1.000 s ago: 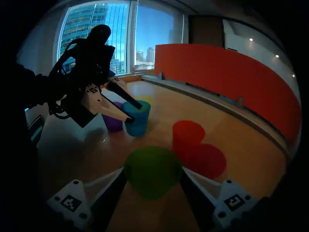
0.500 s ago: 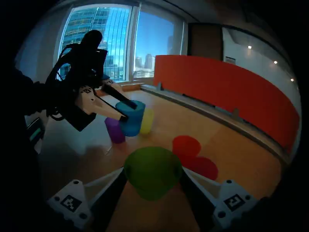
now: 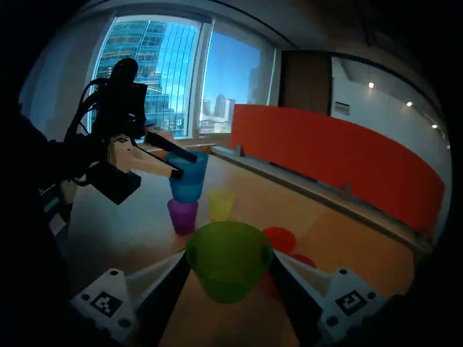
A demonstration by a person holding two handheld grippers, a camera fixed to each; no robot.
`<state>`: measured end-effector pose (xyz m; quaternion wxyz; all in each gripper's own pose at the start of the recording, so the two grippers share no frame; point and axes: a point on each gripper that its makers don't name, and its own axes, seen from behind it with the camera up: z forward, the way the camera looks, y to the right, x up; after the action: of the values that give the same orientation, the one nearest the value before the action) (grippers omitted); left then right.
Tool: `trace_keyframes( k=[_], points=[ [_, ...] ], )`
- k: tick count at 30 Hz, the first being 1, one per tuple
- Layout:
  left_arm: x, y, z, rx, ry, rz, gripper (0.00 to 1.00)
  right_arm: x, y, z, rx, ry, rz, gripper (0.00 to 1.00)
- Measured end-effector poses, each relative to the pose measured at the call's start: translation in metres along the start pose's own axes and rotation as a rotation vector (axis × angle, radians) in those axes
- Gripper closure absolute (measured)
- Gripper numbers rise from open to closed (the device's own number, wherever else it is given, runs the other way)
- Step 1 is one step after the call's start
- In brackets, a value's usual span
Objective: Pour water
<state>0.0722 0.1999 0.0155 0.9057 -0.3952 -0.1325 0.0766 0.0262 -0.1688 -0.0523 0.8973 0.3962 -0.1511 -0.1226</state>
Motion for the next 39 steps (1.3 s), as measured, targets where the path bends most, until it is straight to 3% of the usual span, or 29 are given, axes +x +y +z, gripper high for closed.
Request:
trace_keyframes(
  k=[17, 29, 39],
  points=[
    [0.024, 0.011, -0.039, 0.008, 0.103, -0.019, 0.13, 0.039, -0.013, -0.013, -0.018, 0.101, -0.011, 0.06],
    [0.029, 0.012, -0.050, 0.007, 0.149, -0.050, 0.13, 0.050, -0.020, -0.011, -0.001, 0.143, 0.003, 0.06],
    [0.037, 0.012, -0.057, 0.011, 0.200, -0.054, 0.13, 0.054, -0.020, -0.007, -0.007, 0.145, -0.044, 0.06]
  ],
)
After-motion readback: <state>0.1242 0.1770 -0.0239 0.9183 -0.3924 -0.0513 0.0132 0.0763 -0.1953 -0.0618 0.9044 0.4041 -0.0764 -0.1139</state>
